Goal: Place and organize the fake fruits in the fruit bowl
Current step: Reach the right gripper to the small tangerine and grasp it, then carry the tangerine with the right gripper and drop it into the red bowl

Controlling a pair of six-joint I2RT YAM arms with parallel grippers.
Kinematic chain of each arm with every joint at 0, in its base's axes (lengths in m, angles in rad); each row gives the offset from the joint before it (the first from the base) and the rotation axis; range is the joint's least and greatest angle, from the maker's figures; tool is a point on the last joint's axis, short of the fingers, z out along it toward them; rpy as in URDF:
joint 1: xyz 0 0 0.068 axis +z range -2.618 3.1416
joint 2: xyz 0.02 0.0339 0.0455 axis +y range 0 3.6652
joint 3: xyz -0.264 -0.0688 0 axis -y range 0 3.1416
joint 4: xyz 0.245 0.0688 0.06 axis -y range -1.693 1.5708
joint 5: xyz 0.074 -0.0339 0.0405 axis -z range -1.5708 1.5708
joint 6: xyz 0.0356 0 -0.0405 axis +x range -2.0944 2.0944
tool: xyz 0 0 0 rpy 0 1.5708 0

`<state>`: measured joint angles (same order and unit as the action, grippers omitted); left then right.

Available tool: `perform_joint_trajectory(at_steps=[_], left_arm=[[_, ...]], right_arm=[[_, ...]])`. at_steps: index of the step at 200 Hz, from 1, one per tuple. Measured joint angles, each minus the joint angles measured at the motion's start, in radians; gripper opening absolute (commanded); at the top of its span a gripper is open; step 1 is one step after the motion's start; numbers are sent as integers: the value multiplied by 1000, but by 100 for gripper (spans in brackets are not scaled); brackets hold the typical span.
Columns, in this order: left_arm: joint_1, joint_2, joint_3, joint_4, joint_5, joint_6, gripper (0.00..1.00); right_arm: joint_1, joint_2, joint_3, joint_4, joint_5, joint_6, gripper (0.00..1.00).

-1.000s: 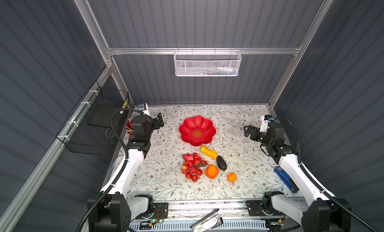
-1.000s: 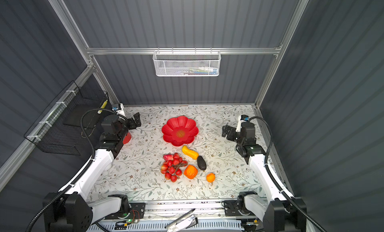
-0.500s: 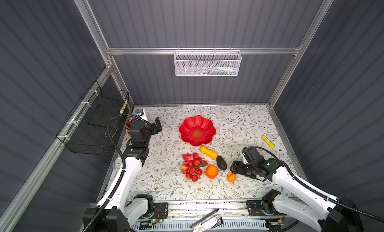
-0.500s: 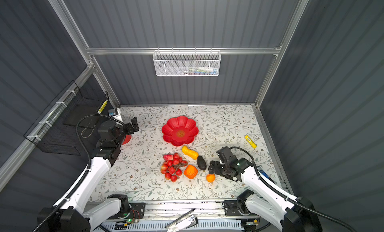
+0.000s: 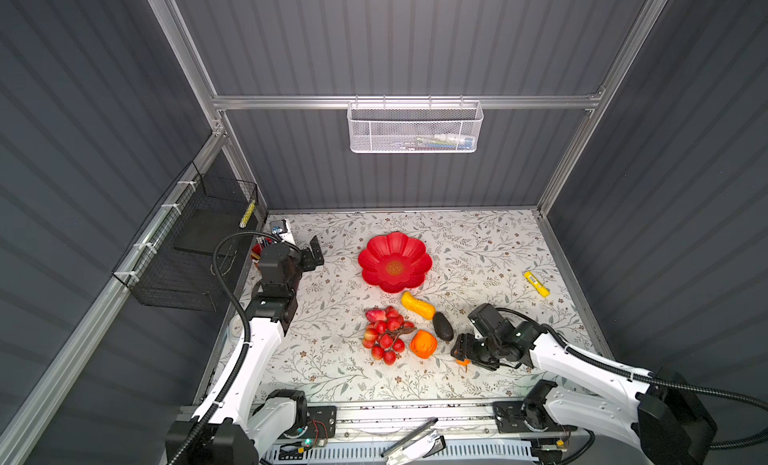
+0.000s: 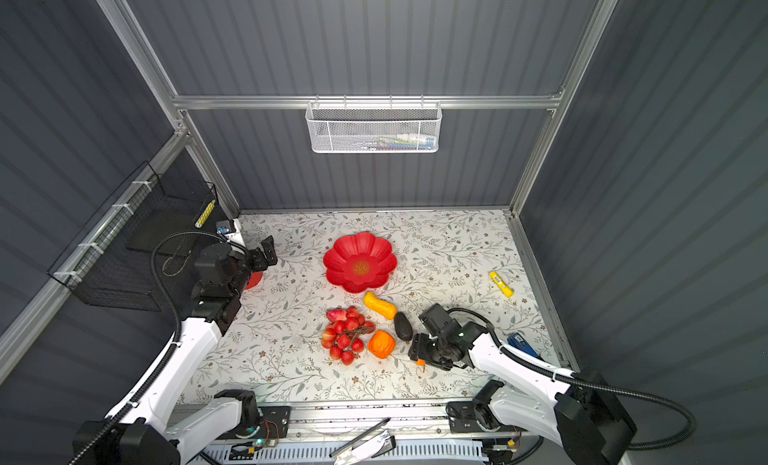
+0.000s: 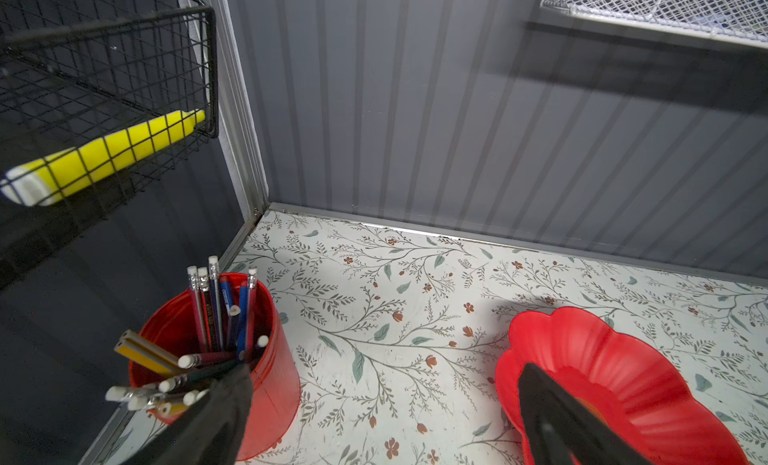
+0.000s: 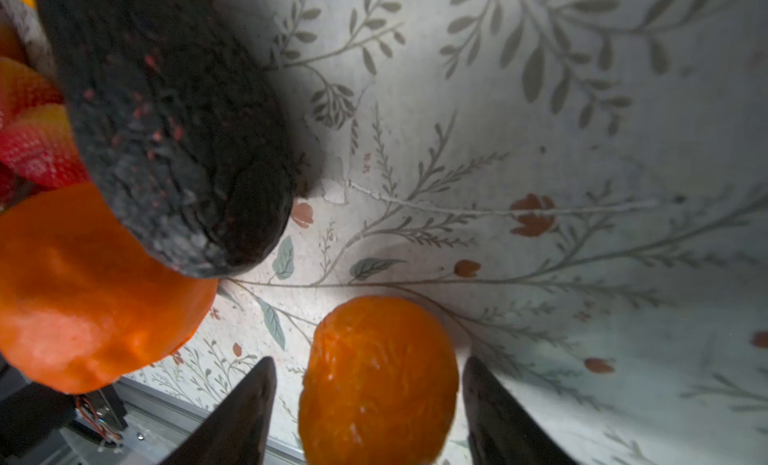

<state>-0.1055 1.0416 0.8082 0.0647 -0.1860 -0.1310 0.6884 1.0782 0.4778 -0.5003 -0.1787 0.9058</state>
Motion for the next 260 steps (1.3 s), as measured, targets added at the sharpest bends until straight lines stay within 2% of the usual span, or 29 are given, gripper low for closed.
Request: perform_joint_trajectory(at_steps=[50, 71, 106, 145, 173, 207, 260], left_arm=[[0, 0, 0, -1, 0, 0, 100], [0, 0, 0, -1, 0, 0, 100], [0, 0, 0, -2, 0, 0, 100], [0, 0, 0, -10, 0, 0, 100], [0, 0, 0, -20, 2, 0, 100], [0, 0, 0, -20, 6, 0, 100], [0, 0, 0, -20, 15, 0, 100]], right_arm=[[0, -5, 13, -14, 61, -2, 37], [0, -24, 84, -73, 133, -40, 34], [0, 16, 310, -80, 254, -153, 34], [0, 324, 621, 20, 333, -326, 35], [-7, 555, 809, 106, 335, -432, 35], [-20, 818, 1038, 130, 338, -544, 35], [-55, 1065, 1255, 127, 325, -622, 37]])
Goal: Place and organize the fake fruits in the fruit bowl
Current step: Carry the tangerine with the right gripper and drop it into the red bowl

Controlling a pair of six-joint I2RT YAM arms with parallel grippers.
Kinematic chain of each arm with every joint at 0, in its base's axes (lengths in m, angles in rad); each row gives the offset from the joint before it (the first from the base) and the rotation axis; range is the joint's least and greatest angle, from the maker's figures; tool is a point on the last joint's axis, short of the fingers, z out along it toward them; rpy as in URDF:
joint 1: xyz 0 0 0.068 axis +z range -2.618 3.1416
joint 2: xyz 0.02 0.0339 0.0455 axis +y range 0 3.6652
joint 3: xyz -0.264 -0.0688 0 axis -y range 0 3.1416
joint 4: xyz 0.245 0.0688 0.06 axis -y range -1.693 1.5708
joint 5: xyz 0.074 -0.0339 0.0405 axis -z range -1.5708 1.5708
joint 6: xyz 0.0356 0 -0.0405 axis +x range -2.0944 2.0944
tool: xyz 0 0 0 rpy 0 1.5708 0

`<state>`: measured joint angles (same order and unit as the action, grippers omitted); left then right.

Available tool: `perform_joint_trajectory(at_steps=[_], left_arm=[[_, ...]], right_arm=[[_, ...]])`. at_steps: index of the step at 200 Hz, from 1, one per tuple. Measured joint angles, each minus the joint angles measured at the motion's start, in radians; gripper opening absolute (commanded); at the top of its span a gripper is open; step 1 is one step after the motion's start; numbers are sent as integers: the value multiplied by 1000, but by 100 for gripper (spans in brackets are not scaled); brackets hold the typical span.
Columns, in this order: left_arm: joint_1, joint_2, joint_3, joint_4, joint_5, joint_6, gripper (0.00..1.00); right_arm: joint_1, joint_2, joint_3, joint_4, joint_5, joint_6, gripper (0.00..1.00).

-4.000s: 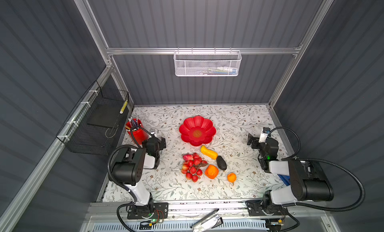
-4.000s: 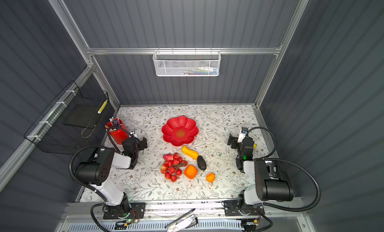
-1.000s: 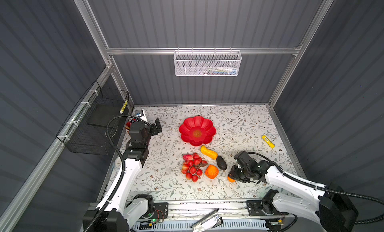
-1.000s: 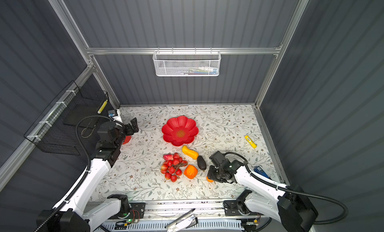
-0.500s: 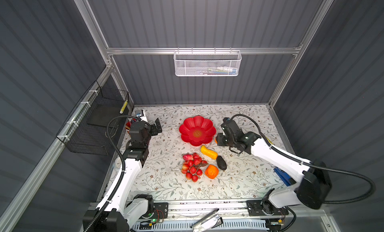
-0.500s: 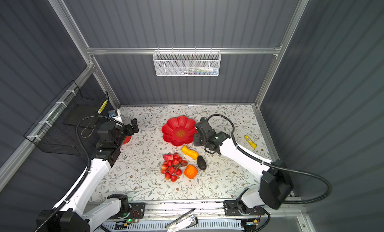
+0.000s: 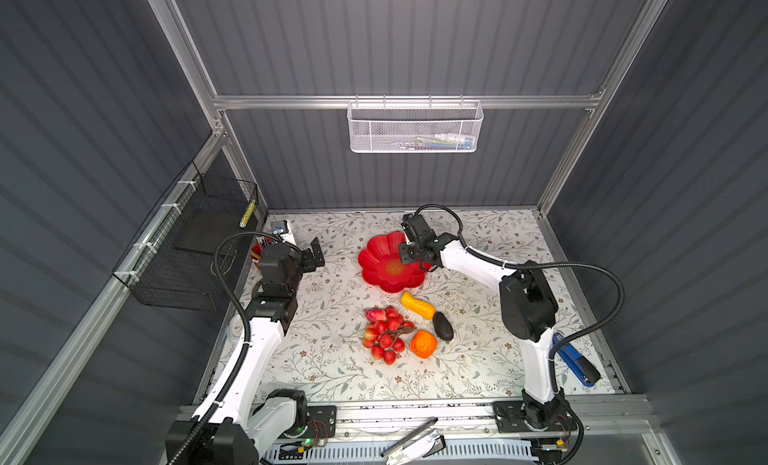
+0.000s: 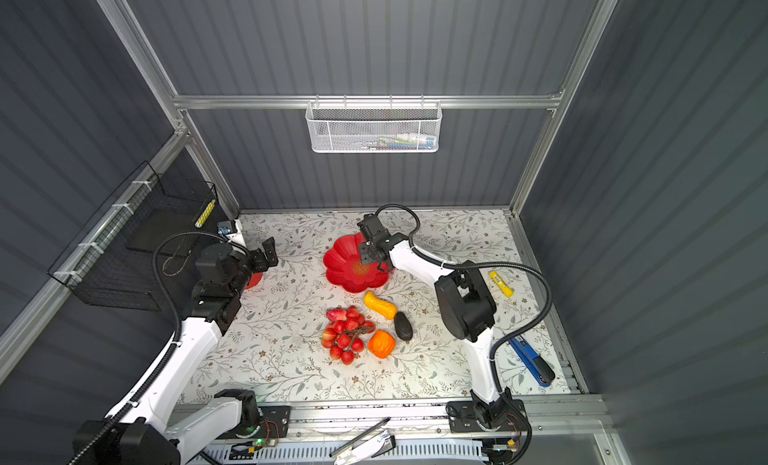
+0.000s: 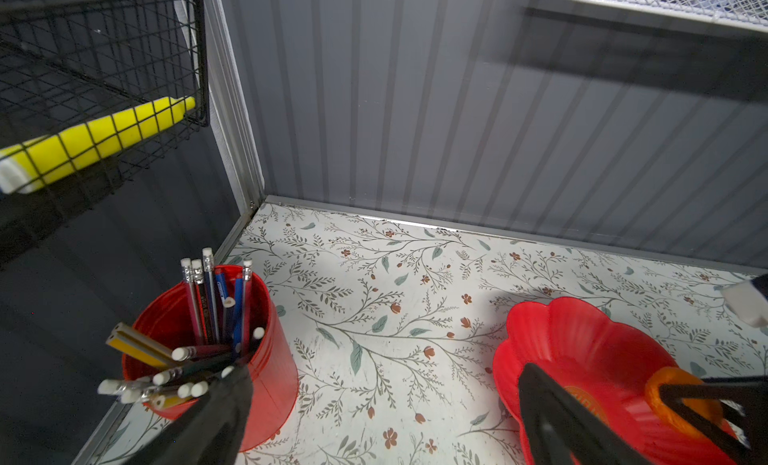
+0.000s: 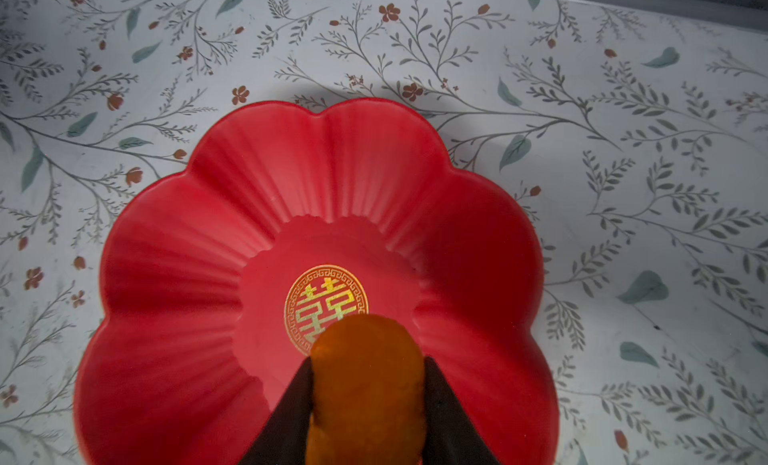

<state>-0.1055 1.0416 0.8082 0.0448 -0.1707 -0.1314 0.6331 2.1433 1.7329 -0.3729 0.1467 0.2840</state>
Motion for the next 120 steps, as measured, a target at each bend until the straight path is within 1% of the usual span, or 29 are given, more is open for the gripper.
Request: perform_joint_trajectory(at_steps=[30, 49, 57, 78, 95, 120], left_arm=[[0, 1, 0, 0, 8, 0, 100], [0, 2, 0, 0, 15, 0, 100], [0, 2, 0, 0, 16, 0, 100], [0, 3, 0, 0, 20, 0, 100], [0, 8, 0, 0, 24, 0, 100], [0, 14, 0, 0, 30, 0, 100]], right_arm=[[-21, 100, 108, -29, -9, -15, 39], [-31, 153, 150, -43, -12, -22, 41], [-32, 172, 165, -52, -12, -24, 44], [-33, 218, 199, -72, -13, -32, 56], [-34, 226, 203, -88, -17, -24, 65], [-36, 200, 203, -103, -23, -31, 73]])
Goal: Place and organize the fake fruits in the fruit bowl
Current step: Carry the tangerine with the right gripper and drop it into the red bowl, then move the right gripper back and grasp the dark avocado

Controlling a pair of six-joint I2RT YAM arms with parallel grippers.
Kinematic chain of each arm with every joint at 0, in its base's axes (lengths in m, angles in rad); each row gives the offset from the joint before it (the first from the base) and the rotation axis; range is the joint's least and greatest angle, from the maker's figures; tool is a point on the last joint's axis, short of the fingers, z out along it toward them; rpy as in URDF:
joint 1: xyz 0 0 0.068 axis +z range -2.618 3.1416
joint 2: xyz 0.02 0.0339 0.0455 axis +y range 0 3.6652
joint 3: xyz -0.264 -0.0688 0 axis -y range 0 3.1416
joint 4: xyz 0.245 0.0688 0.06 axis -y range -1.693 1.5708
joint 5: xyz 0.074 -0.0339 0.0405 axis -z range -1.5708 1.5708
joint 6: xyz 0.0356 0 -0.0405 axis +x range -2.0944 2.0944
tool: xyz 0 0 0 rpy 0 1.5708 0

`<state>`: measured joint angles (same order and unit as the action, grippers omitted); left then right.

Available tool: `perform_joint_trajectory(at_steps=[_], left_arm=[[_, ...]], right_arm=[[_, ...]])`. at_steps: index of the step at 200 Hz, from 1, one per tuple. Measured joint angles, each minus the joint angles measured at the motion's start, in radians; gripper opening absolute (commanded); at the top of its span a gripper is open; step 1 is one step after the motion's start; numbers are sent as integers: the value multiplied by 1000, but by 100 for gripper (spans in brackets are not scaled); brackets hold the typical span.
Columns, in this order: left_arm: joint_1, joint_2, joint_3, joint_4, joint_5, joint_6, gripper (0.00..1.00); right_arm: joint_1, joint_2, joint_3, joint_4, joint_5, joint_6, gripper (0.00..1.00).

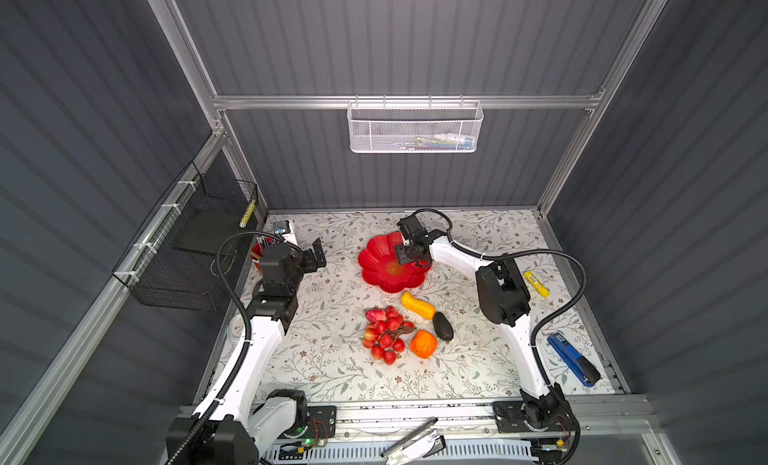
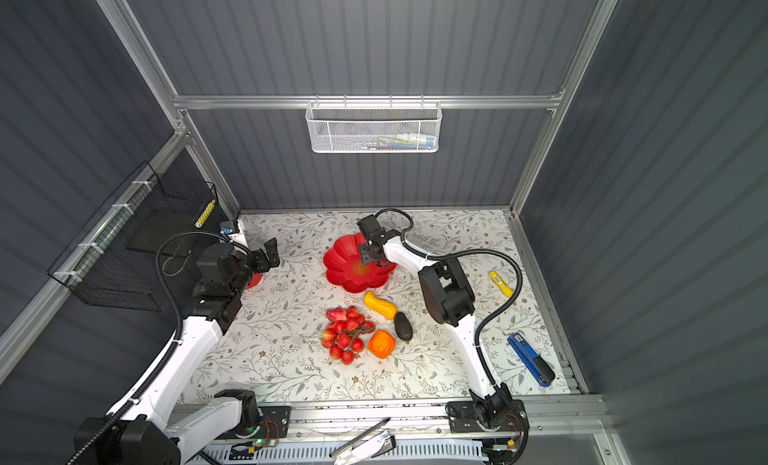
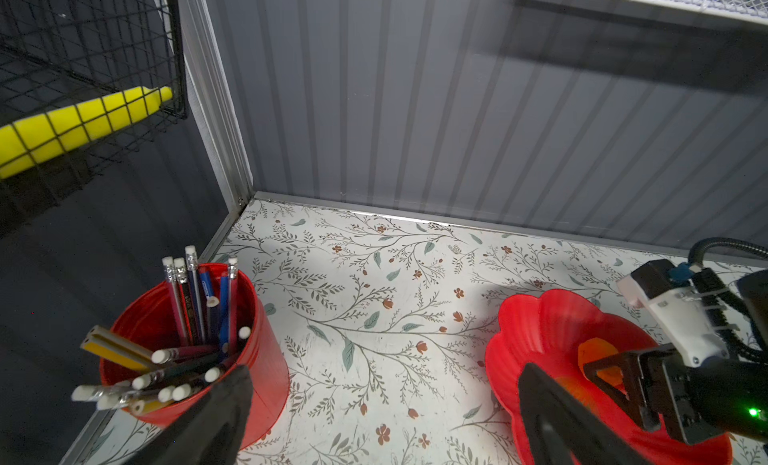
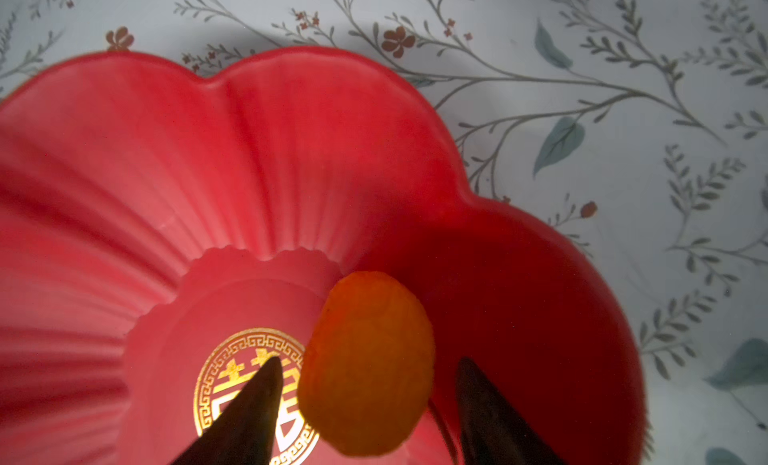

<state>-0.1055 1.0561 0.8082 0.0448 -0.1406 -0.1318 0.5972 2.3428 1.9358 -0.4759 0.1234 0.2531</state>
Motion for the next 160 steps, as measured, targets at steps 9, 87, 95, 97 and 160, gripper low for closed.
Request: perform_joint_trajectory(at_steps=[9, 87, 95, 97, 160], left_arm=[[0, 1, 0, 0, 1, 0, 100], [0, 1, 0, 0, 11, 0, 100], [0, 1, 0, 0, 11, 0, 100], [0, 1, 0, 0, 12, 0, 100], [0, 1, 0, 0, 28, 0, 100]], right_arm=[[0, -38, -18, 6, -1, 1, 74], [-6, -744, -637, 174, -23, 24, 74], [-5, -798, -722, 168, -30, 32, 74], [-4, -813, -747, 168, -31, 35, 74], [107, -1029, -1172, 48, -78, 181, 74]])
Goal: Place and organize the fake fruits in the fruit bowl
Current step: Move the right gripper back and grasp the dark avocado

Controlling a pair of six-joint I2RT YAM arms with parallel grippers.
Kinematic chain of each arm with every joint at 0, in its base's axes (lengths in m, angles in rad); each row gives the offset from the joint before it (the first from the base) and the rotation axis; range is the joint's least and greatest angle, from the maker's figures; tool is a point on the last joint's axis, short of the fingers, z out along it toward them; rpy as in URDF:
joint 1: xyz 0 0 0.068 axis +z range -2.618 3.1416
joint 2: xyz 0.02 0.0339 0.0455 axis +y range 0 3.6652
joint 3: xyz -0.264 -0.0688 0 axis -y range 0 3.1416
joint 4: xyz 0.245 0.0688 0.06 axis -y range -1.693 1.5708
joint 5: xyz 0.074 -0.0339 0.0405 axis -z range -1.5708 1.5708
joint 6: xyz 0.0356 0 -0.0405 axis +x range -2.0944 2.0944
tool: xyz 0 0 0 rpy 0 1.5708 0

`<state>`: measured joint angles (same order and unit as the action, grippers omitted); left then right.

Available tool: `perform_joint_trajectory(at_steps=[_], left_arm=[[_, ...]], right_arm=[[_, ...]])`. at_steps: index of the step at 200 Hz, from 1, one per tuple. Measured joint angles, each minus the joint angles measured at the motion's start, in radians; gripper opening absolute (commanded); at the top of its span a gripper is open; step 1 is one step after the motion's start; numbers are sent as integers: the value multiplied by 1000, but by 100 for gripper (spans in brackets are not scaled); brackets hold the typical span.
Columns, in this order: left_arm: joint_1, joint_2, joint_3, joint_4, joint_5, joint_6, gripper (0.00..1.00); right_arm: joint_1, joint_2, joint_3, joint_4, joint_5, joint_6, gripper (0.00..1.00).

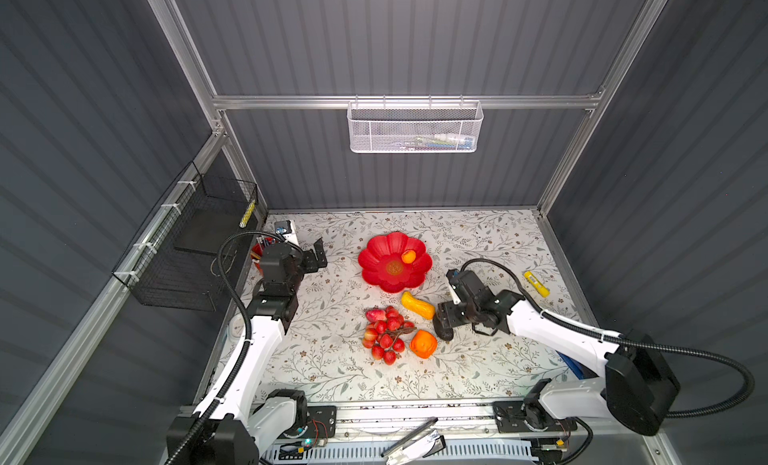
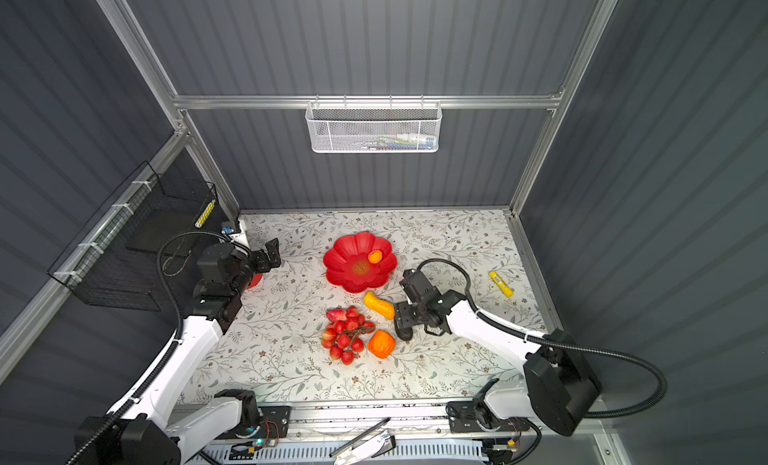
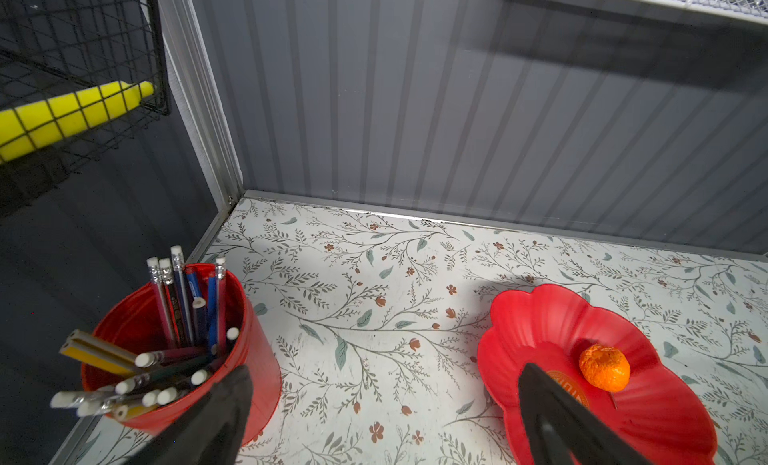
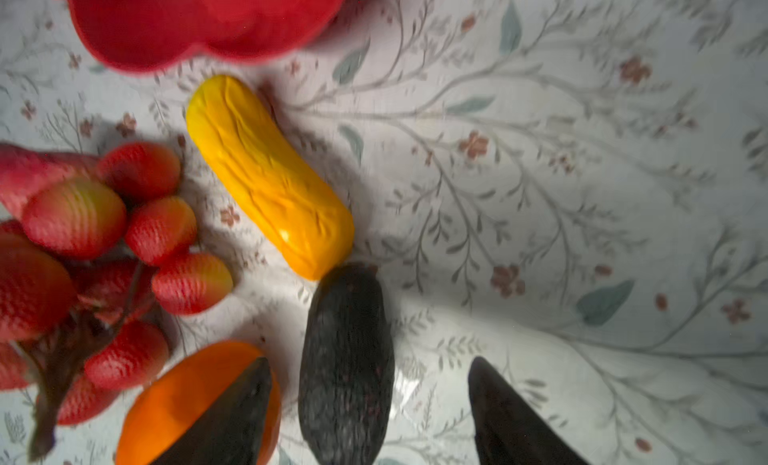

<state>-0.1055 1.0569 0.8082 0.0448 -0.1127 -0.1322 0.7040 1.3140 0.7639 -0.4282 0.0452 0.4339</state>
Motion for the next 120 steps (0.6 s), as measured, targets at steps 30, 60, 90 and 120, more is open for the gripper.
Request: perform_joint_trajectory(at_steps=[30, 60, 90, 120], left_arm=[[0, 0, 0, 0, 7, 0, 100], [0, 0, 0, 0, 10, 0, 100], [0, 0, 0, 0, 10, 0, 100], [0, 0, 0, 0, 10, 0, 100]], right_arm=[[39, 13, -23, 7, -21, 59, 74], [51, 72, -16, 25, -37, 91, 73], [51, 150, 4, 35, -27, 115, 65], [51, 187, 12, 40, -4, 137, 48]])
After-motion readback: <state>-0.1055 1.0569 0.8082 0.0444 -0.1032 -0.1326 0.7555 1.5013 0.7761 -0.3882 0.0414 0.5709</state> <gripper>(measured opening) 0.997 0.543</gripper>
